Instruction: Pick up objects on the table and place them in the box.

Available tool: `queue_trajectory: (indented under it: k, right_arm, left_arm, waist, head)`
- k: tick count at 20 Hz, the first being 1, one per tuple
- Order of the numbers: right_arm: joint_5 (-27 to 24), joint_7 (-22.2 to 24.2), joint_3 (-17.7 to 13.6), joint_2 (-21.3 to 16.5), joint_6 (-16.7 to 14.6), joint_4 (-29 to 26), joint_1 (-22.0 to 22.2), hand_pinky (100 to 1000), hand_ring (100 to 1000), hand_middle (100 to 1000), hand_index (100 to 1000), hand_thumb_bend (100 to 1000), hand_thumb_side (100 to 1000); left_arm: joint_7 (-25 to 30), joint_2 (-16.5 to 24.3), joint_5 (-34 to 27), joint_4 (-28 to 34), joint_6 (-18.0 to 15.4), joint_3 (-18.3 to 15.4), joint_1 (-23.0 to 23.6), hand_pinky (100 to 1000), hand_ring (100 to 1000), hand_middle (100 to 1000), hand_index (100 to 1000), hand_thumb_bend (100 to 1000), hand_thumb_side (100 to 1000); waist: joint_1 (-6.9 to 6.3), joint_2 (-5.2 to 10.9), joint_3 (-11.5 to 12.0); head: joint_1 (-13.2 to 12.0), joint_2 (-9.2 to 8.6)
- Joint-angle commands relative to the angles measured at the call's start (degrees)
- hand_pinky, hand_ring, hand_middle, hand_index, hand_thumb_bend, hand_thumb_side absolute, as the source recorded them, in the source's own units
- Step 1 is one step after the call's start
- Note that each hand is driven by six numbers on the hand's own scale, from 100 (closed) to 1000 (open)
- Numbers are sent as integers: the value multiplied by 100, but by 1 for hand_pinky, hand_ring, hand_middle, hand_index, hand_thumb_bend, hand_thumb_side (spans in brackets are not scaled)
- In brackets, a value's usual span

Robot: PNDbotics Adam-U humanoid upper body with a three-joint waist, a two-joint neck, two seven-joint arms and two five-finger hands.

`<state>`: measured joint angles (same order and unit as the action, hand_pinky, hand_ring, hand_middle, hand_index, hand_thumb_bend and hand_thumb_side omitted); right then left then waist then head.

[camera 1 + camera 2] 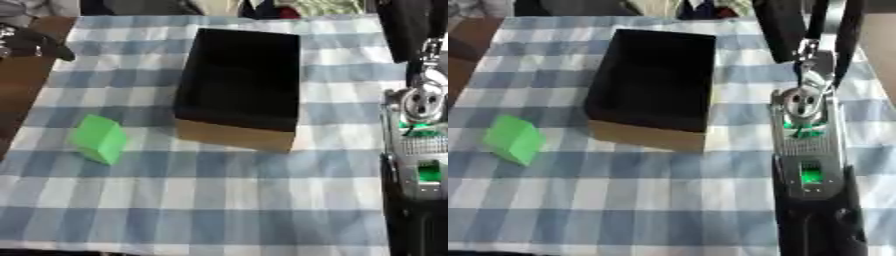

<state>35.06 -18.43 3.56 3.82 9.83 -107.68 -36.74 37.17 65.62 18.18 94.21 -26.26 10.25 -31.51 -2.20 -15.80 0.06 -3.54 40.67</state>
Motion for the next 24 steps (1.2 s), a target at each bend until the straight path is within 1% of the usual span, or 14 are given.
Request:
queue_trajectory:
  k: [1,5,12,18,20,24]
  right_arm:
    - [-55,26,28,24,-22,-75,-43,812,896,746,933,100,636]
    - [-102,17,21,6,-18,-78,-32,812,897,746,934,100,639]
    - [-136,14,21,18,-29,-99,-2,812,898,747,935,100,644]
    - [-177,-13,13,17,-27,-109,37,812,898,747,936,100,651]
    - [-195,-25,12,15,-29,-113,63,812,899,747,937,100,655]
    - [-222,-31,23,18,-47,-141,109,812,898,747,937,100,654]
  left_arm:
    - [440,56,-225,-150,-108,45,-188,848,870,908,1000,754,100]
    - [606,-70,-512,-250,83,170,-285,914,862,897,1000,693,100]
    - [937,-299,-960,-307,412,333,-570,954,861,891,1000,635,100]
    - [1174,-400,-1028,-286,547,449,-631,987,867,888,996,626,100]
    - [1266,-438,-1053,-262,563,466,-669,1000,869,880,987,622,100]
    - [1448,-503,-1044,-194,546,533,-734,1000,878,894,993,634,100]
  waist:
    - [-30,141,5]
    - [-33,141,-9]
    - [-39,155,-24]
    - [-51,165,-35]
    - [-61,171,-26]
    - [-78,187,0]
  head:
    - [-32,14]
    - [-41,27]
    - [-69,39]
    - [-82,55]
    - [-90,74]
    - [-95,91]
